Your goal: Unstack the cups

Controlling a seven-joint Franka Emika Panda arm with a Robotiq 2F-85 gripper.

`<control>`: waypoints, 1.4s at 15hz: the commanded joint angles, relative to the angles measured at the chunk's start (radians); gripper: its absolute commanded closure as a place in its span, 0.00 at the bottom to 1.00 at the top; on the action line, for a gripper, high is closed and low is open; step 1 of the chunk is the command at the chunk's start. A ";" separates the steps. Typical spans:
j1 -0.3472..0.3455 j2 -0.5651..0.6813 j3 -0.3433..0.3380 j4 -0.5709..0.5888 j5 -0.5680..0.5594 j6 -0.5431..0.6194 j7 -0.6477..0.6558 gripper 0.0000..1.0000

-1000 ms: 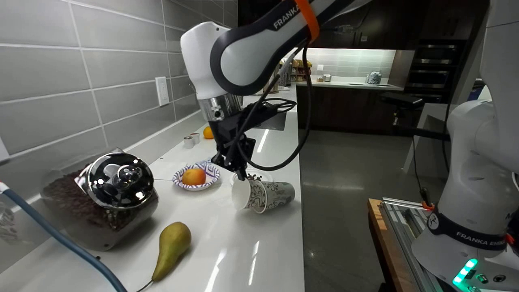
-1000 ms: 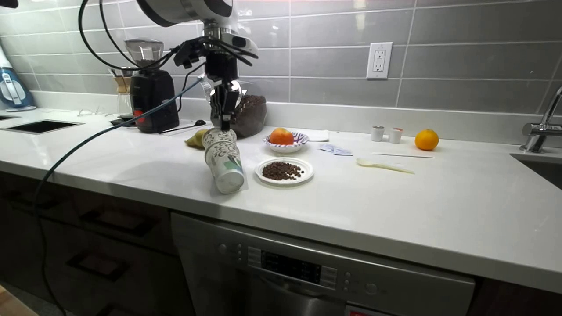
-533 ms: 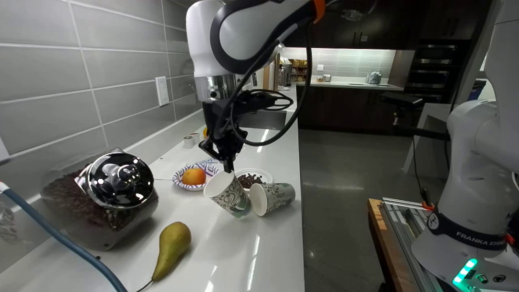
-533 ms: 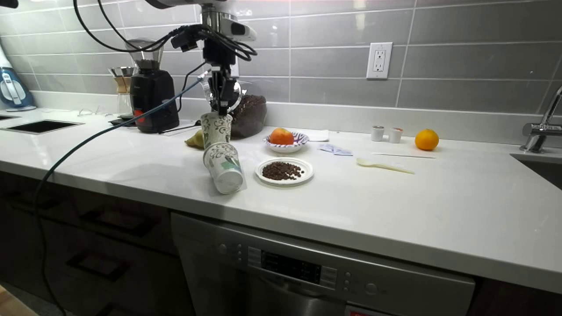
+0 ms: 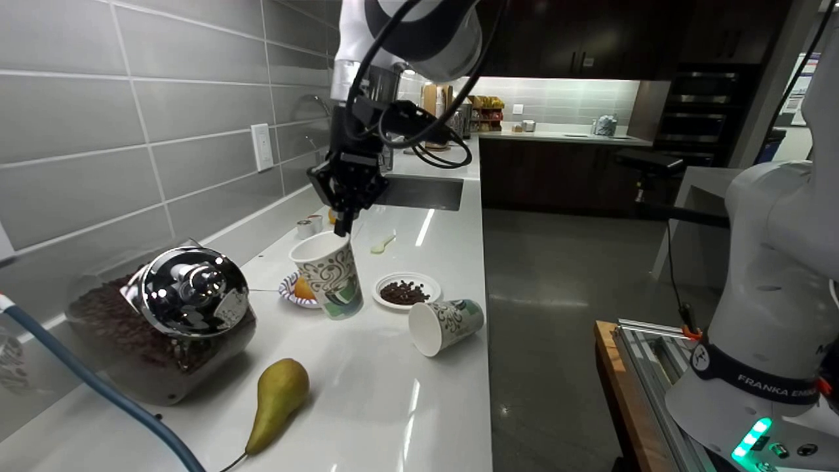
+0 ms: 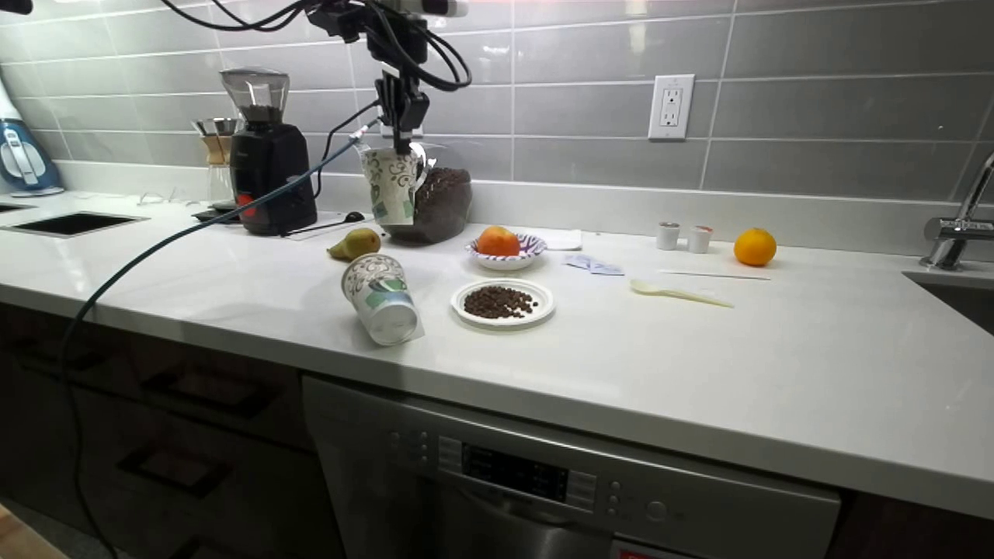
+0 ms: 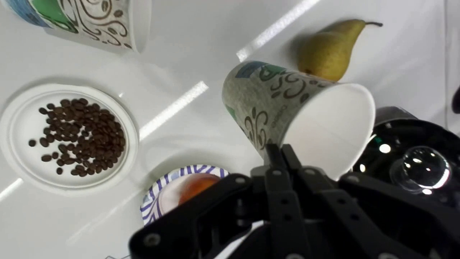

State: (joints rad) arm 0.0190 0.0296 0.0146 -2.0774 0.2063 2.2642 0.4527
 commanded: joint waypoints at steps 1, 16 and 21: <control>-0.031 -0.055 -0.024 -0.099 0.182 0.087 -0.195 0.99; -0.079 0.106 -0.032 -0.165 0.353 0.273 -0.667 0.93; -0.081 0.049 -0.033 -0.157 0.314 0.200 -0.626 0.54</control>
State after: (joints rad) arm -0.0499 0.1201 -0.0303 -2.2434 0.5184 2.5177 -0.1832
